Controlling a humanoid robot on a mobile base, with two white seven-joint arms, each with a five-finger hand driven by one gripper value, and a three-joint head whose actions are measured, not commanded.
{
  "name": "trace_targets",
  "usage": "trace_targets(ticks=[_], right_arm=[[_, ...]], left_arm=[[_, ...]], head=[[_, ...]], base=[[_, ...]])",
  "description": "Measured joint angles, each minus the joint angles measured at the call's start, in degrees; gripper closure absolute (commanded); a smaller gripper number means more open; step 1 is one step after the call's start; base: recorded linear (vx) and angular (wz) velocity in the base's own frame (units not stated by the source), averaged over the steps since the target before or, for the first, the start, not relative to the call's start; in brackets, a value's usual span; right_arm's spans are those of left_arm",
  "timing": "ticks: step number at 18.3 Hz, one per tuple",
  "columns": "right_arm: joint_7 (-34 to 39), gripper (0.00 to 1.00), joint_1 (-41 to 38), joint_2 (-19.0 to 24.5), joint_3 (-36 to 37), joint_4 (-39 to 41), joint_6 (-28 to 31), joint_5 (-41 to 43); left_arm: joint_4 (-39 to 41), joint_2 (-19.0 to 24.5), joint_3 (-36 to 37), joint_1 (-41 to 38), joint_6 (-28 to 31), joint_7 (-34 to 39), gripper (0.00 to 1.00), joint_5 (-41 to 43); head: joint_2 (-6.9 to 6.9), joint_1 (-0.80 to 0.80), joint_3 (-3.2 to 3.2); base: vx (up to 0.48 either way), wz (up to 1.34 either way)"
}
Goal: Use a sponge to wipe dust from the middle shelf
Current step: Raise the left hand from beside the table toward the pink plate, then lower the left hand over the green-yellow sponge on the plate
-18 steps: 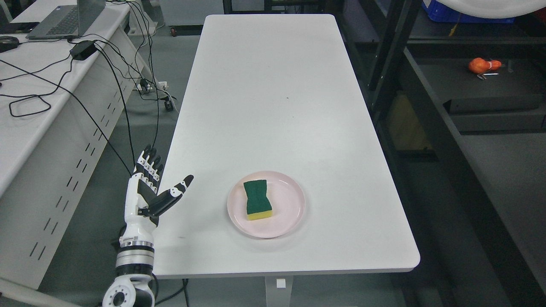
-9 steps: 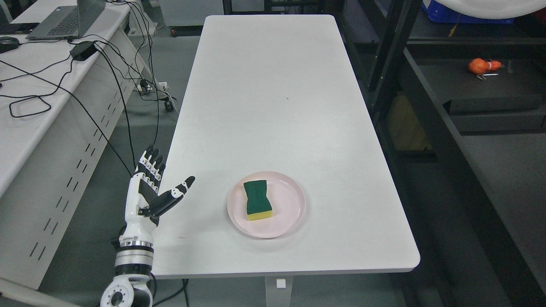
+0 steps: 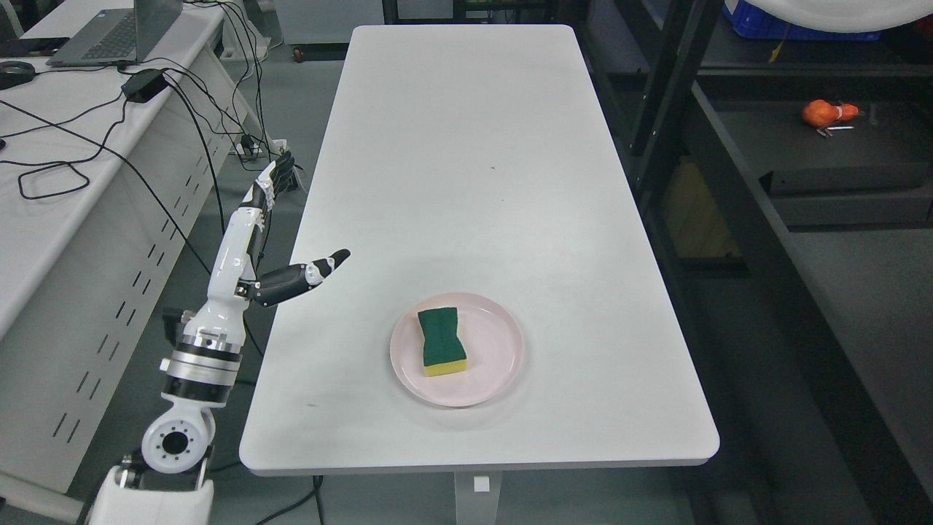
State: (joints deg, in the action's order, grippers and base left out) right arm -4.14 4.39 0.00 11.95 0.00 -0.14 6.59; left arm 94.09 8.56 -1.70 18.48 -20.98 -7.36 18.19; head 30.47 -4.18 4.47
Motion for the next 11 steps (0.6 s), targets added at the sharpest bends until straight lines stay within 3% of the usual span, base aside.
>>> trace_targets(ticks=[5, 11], right_arm=[[0.07, 0.00, 0.01, 0.00, 0.00, 0.00, 0.00, 0.00], [0.26, 0.00, 0.00, 0.00, 0.00, 0.00, 0.00, 0.00]], left_arm=[[-1.93, 4.16, 1.07, 6.62, -14.28, -1.74, 0.05, 23.65], [-3.11, 7.95, 6.54, 10.16, -20.10, -2.02, 0.05, 38.78]], head=[[0.00, 0.00, 0.00], [0.00, 0.00, 0.00]], base=[[0.000, 0.00], [0.000, 0.00]])
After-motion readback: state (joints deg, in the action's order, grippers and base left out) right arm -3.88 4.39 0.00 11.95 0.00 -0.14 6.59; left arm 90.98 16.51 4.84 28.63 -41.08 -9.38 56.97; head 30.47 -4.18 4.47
